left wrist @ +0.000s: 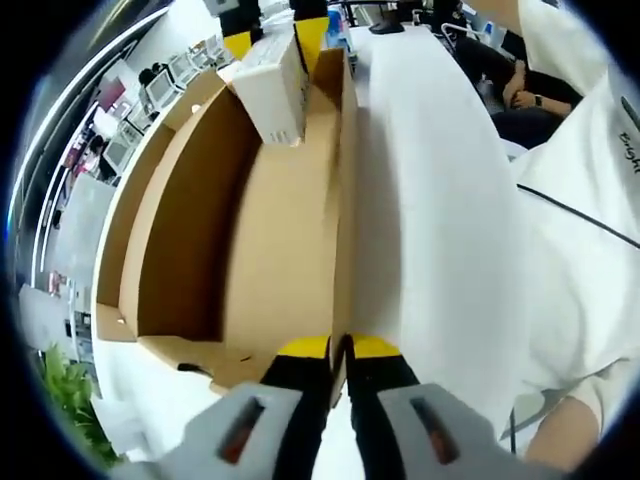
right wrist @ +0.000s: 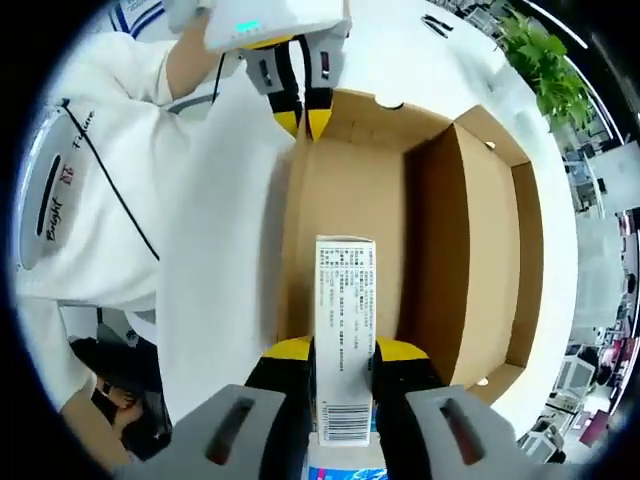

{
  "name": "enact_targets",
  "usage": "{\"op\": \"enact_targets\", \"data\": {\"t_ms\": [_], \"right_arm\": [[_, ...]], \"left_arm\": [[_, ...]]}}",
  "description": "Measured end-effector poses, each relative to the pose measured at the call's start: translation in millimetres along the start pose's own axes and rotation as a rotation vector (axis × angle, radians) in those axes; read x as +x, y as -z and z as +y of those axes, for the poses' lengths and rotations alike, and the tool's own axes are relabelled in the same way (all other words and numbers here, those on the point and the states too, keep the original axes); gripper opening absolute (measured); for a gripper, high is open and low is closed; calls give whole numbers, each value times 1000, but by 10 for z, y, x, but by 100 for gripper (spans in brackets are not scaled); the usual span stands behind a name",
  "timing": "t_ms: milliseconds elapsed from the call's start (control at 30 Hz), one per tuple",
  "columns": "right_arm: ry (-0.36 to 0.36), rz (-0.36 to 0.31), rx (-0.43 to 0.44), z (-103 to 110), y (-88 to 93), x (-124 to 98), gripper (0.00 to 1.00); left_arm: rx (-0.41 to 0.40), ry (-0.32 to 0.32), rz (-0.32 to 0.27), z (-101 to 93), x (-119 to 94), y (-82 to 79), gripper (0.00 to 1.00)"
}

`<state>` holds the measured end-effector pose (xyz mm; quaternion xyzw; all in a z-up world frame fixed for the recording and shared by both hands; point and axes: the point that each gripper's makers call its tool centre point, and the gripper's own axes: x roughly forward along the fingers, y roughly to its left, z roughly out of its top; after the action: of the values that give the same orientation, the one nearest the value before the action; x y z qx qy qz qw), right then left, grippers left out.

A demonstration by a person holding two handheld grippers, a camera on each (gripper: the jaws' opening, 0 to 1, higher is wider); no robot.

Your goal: Operate the shoe box by opening the lid, removing the specified soft item, and placing it in the target area until the item is outside and the box remains undamaged.

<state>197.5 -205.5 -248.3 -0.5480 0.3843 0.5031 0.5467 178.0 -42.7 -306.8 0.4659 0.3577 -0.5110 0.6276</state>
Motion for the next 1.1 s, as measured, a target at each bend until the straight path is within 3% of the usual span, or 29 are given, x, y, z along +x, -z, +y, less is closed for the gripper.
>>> {"op": "enact_targets", "data": {"t_ms": [233,300,333,400,500,567,667,767,867,933,967,1033,1100], "right_arm": [[46,14,58,-63,113,-114,20],[100,39,163,-97,211,-225,20],[129,61,171,-117,255,-273,20],[142,48,153,-100,251,-322,20],[113,-52,137,-65,100,-402,20],[110,-52,115,-18,86,-447,20],[138,31,117,17,241,-501,20],[112,-23,169,72,239,-543,20],[122,-28,166,60,266,-570,20],[158,-32,145,31,261,-523,20],[224,-55,94,-14,245,-512,20],[231,-89,159,9,261,-521,20],[222,-75,157,62,359,-567,20]], "left_arm": [[3,2,0,1,1,-1,4],[4,3,-4,0,1,-2,4],[5,2,-4,1,1,-2,4],[6,1,-2,-2,2,-2,4],[4,3,0,-3,3,-1,4],[4,3,1,-4,3,-2,4],[8,1,6,-4,5,2,4],[9,-1,1,-2,3,2,4],[10,1,0,0,2,2,4],[8,1,1,1,2,3,4],[12,-2,0,4,1,2,4],[8,-2,1,5,1,3,4],[10,3,6,3,2,5,4]]}}
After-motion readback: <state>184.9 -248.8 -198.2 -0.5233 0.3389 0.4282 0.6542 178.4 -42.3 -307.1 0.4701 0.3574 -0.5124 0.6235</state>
